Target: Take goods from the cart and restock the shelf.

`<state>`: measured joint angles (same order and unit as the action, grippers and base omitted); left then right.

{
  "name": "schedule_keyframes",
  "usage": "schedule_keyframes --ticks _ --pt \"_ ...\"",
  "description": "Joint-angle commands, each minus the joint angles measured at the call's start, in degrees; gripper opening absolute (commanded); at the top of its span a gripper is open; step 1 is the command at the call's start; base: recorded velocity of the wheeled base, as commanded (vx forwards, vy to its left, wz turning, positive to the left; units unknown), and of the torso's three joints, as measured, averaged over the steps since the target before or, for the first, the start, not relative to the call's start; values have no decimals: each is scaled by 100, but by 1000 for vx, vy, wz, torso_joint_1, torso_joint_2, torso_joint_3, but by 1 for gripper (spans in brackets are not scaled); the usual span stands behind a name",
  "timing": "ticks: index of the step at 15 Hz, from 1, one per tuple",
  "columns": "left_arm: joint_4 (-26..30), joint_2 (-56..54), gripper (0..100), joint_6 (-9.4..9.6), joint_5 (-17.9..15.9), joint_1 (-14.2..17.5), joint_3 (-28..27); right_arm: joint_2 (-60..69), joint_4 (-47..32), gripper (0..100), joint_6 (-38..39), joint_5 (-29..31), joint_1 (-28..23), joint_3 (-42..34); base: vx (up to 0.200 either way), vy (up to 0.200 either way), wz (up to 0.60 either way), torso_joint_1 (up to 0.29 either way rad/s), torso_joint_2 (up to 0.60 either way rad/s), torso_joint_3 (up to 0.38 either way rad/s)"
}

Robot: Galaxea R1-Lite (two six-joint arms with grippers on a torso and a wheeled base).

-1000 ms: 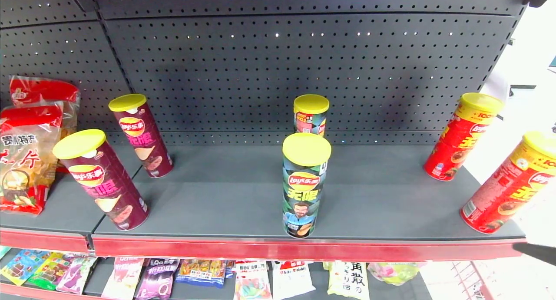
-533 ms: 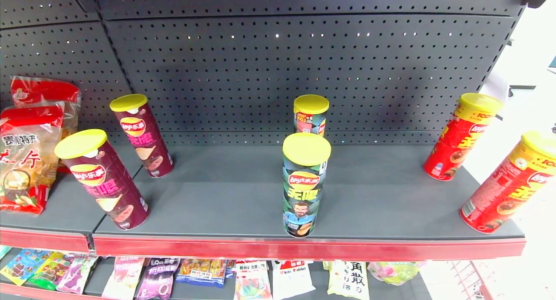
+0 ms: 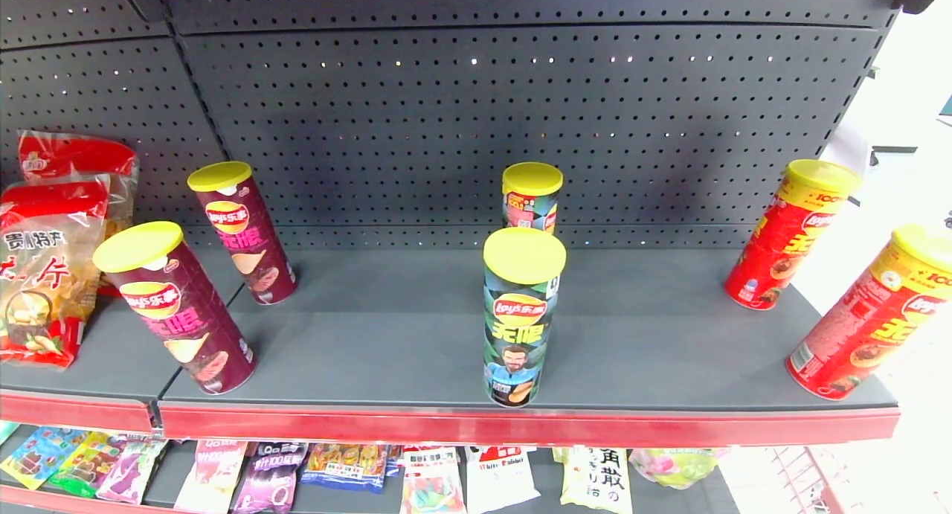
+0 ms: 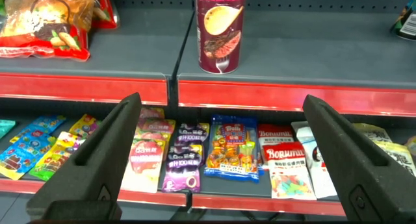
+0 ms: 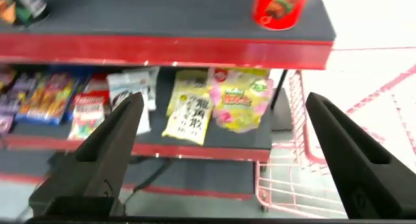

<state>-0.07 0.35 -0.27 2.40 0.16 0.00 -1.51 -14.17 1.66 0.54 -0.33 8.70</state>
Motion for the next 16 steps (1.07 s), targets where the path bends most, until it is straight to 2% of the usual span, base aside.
schedule_keyframes --ticks 1,2,4,7,16 --pt "-1 9 100 -8 6 2 0 142 705 100 98 131 15 -413 0 0 0 0 0 0" --pt "-1 0 100 0 6 2 0 134 995 100 -16 69 15 -554 0 0 0 0 0 0" --pt "-1 9 100 -8 6 2 0 142 1566 100 -596 -563 15 -791 0 0 0 0 0 0" --pt "-1 0 100 0 -3 2 0 142 1364 100 -113 -317 15 -862 0 0 0 0 0 0" --pt "-1 9 100 0 -3 2 0 142 1399 100 -122 -238 15 -870 0 0 0 0 0 0"
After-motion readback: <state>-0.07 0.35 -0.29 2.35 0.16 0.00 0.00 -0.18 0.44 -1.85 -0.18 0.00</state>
